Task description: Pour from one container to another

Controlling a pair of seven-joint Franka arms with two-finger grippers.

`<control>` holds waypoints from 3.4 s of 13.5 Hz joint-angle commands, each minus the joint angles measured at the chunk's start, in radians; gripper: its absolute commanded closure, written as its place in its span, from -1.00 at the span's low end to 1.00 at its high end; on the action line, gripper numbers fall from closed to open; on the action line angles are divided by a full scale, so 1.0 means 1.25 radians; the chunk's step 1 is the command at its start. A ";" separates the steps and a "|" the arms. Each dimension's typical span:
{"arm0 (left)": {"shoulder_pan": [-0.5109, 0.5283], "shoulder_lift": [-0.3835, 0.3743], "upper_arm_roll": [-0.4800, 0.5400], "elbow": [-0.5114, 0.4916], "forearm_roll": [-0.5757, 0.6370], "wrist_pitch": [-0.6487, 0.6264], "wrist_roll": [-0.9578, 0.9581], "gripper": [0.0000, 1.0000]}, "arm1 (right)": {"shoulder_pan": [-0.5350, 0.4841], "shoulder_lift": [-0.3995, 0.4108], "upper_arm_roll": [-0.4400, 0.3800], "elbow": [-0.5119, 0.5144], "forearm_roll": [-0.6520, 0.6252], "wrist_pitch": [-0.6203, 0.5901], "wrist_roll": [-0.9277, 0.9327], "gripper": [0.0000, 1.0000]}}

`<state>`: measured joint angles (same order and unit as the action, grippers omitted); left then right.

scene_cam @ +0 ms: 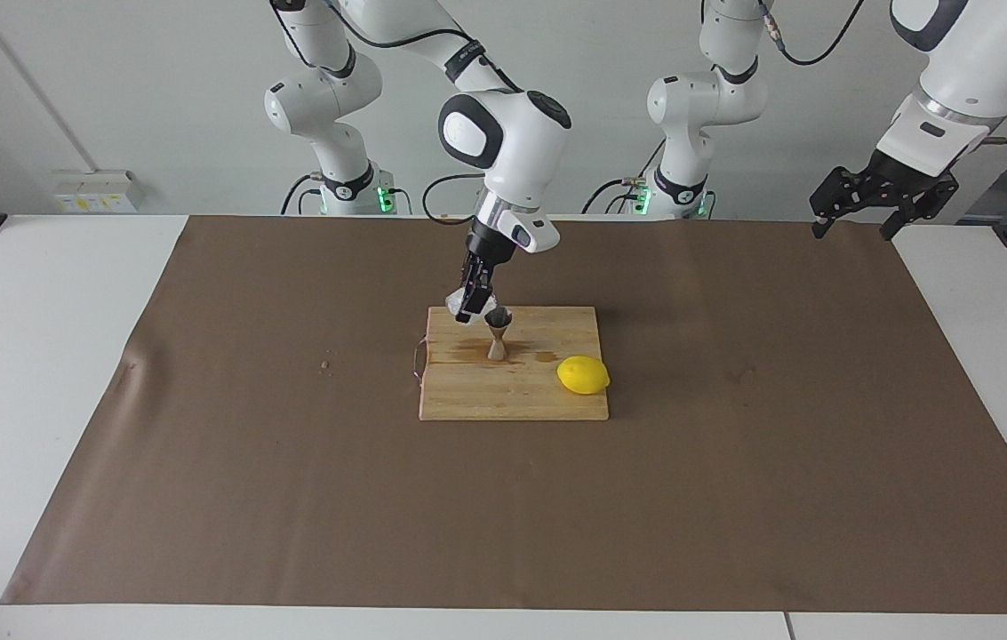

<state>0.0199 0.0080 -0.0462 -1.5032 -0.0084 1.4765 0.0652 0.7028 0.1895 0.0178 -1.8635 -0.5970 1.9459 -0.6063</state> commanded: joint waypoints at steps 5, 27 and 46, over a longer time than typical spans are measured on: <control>0.009 -0.004 0.001 -0.006 -0.001 0.004 0.002 -1.00 | 0.018 0.018 0.009 0.000 -0.102 -0.031 0.055 0.94; -0.021 -0.039 -0.005 -0.065 0.018 0.045 0.009 -1.00 | 0.005 -0.023 0.007 0.006 -0.021 -0.039 0.053 0.94; -0.010 -0.048 0.003 -0.064 -0.003 0.045 0.009 -1.00 | -0.176 -0.045 0.005 -0.041 0.318 0.092 -0.235 0.94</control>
<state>0.0062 -0.0380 -0.0493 -1.5716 -0.0002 1.5189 0.0658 0.5292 0.1444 0.0163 -1.8748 -0.2487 2.0153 -0.8133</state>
